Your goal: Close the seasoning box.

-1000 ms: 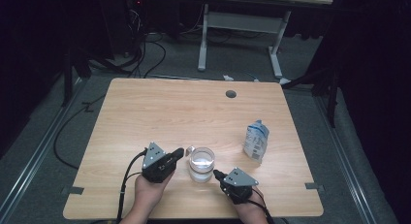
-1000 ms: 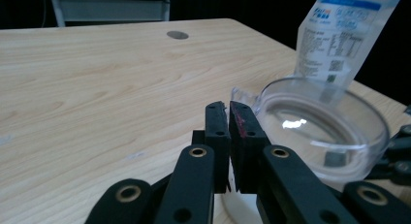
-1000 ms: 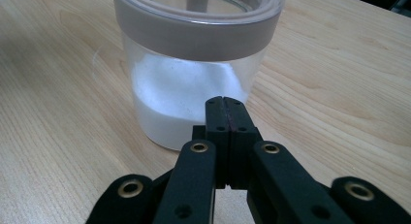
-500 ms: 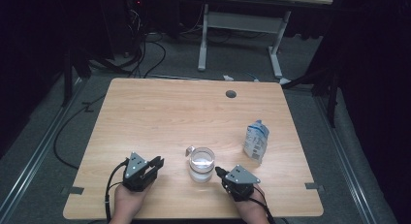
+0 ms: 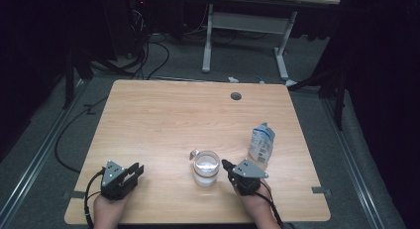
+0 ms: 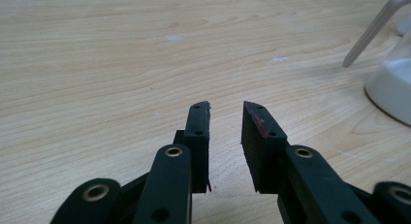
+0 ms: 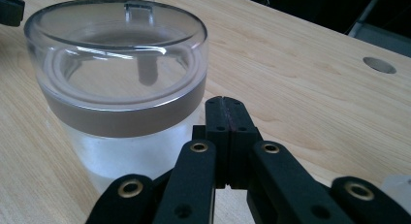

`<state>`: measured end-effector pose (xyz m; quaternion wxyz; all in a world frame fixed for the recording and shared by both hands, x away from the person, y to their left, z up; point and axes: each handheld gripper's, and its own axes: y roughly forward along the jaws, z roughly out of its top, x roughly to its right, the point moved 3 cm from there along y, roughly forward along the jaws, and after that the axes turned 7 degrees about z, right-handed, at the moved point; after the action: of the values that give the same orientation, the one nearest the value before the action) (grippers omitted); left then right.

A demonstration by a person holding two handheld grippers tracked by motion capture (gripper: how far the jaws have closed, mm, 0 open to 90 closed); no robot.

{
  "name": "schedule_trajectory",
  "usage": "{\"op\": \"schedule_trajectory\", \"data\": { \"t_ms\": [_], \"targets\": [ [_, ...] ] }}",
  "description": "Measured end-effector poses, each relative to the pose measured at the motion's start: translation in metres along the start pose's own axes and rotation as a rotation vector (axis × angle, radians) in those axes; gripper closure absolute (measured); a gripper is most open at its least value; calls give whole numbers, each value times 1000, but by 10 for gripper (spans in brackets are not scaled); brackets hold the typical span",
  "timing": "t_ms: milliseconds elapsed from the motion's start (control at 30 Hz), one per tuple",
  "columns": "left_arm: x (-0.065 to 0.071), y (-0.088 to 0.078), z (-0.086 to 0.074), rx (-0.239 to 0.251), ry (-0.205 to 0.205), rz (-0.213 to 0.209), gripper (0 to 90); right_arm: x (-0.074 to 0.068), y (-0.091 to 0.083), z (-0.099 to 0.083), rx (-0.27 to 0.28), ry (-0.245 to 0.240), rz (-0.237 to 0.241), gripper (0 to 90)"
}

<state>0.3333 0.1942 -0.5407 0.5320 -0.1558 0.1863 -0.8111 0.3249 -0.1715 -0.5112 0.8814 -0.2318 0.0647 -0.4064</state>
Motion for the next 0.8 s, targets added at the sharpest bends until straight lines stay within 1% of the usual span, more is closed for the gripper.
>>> {"op": "schedule_trajectory", "data": {
  "t_ms": [133, 333, 433, 667, 800],
  "targets": [
    [1, 0, -1, 2, -4, 5, 713, -2, 2, -2, -10, -12, 9, 900],
    [-1, -1, 0, 4, -6, 6, 707, -2, 4, -2, -7, 4, 26, 900],
    [0, -1, 0, 7, -10, 2, 707, -4, 3, -2, -3, -1, 26, 900],
    [1, -1, 0, 7, -10, -3, 707, -13, 0, -3, -6, -24, 34, 900],
    [0, -1, 0, 7, -11, -4, 706, -21, -2, -3, -4, -35, 49, 900]
  ]
}}
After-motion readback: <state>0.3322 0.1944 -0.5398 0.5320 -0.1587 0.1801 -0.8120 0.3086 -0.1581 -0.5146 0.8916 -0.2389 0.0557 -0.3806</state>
